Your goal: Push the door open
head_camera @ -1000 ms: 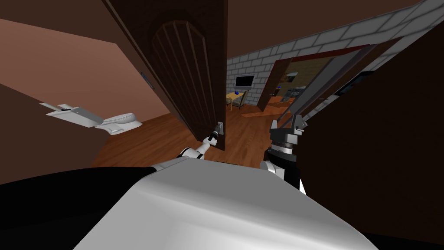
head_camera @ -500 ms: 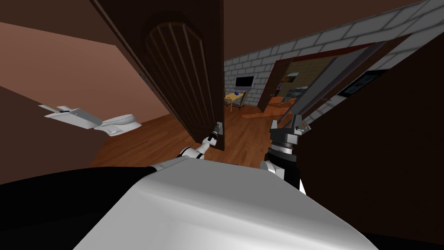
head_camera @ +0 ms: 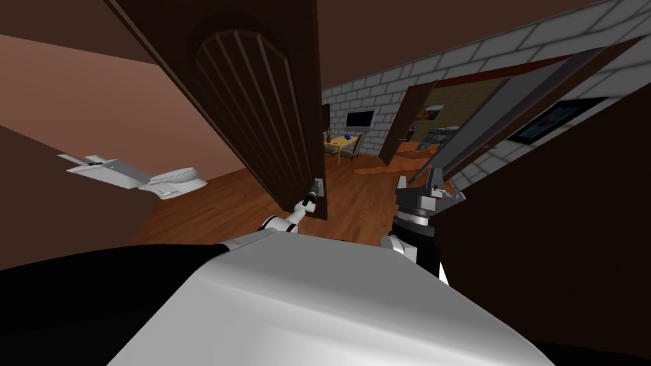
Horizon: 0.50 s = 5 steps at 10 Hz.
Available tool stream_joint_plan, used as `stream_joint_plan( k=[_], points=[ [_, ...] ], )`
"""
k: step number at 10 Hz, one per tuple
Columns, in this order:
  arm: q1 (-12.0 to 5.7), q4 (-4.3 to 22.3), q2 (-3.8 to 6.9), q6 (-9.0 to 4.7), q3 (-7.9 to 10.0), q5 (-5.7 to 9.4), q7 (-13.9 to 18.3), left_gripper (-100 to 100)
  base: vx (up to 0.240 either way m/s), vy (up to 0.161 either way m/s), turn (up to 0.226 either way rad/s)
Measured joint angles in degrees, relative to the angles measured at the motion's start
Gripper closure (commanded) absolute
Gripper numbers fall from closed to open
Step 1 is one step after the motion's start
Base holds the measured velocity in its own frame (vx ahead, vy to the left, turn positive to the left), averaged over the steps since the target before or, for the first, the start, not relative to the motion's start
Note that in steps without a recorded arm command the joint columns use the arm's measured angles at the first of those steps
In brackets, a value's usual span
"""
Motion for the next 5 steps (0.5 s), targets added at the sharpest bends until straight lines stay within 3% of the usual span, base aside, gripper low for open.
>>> stream_joint_plan(
  k=[1,2,3,5],
  points=[
    [2.28,-3.93,0.42,1.74,0.46,0.06,-0.39,100,0.134,-0.109,0.085],
    [1.63,-3.29,0.56,1.74,0.98,0.25,-0.58,100,0.056,-0.022,0.002],
    [0.03,-0.81,0.72,0.49,1.31,0.42,-0.51,100,0.115,-0.072,0.015],
    [1.09,-1.61,0.94,0.81,2.54,0.76,-1.04,100,0.16,-0.143,0.101]
  ],
)
